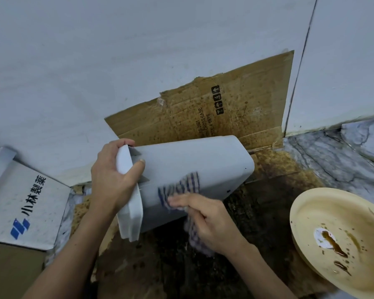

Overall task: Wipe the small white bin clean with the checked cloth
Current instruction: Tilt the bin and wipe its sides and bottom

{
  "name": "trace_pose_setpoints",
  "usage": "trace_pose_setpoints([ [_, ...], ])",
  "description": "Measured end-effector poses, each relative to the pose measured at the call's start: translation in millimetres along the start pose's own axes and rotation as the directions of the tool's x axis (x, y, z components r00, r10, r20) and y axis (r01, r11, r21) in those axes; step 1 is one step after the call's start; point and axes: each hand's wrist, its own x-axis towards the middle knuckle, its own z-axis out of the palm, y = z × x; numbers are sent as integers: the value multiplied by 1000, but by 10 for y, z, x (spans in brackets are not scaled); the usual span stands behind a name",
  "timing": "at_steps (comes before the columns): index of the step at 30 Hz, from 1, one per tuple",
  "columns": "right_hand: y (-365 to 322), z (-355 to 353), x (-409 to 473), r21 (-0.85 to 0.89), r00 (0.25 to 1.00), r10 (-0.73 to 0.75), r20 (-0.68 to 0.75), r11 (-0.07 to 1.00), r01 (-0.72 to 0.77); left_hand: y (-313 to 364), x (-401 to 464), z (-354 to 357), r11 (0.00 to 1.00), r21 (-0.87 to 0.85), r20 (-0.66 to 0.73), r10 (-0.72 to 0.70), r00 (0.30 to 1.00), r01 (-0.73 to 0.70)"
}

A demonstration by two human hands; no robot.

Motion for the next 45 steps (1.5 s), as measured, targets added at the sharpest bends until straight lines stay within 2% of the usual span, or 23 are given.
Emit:
trace_pose_setpoints([
  [2,-31,-151,-129,56,987,151,49,986,-154,3,22,-1,1000,0,2,-11,1000,11],
  [5,-84,-456,-104,185,957,281,-73,947,-264,5,24,1,1000,5,12,2,1000,-2],
  [10,-243,-710,435,279,890,324,-321,930,-237,-60,-20,-31,1000,18,12,1,1000,-1],
  [13,-273,-774,908,243,869,234,-436,960,-136,-82,-46,-35,1000,13,11,-6,1000,6],
  [16,-158,-653,1223,30,927,125,-353,992,-122,-82,-38,-16,1000,16,9,-3,1000,3],
  [18,-8,-528,1249,-121,965,150,-216,976,-179,-69,-19,4,1000,15,9,0,1000,-1],
  [20,138,-457,1164,-241,973,211,-98,943,-229,-60,1,18,1000,13,10,5,1000,-5],
  [23,296,-486,1001,-238,975,221,8,948,-213,-42,5,26,1000,15,10,17,1000,-17],
  [25,433,-545,972,-342,971,239,2,912,-224,-21,-20,32,999,16,14,32,999,-33],
  [27,558,-630,1026,-509,948,310,-69,806,-301,4,-65,38,999,13,31,51,998,-51],
  [29,565,-665,1104,-544,909,393,-140,736,-402,8,-114,35,997,15,51,69,996,-70],
  [30,524,-640,1130,-527,911,383,-153,748,-403,8,-132,31,997,19,58,78,995,-79],
  [33,273,-382,961,-410,976,209,-66,886,-218,24,-148,21,996,36,68,84,994,-87],
  [34,204,-270,806,-400,986,165,-28,902,-162,32,-150,18,996,40,71,83,994,-86],
  [36,199,-176,493,-499,997,75,-3,864,-66,48,-172,8,996,33,73,85,994,-87],
  [38,307,-279,334,-545,999,29,-39,837,-45,43,-217,-14,995,20,67,96,993,-97],
  [41,560,-616,316,-431,991,23,-132,899,-78,12,-250,-36,996,18,44,86,995,-87],
  [43,776,-883,319,-409,945,90,-315,886,-220,13,-243,-32,997,23,39,78,996,-79],
  [45,953,-1163,336,-361,840,222,-496,827,-431,10,-235,-22,997,30,43,73,996,-74],
])
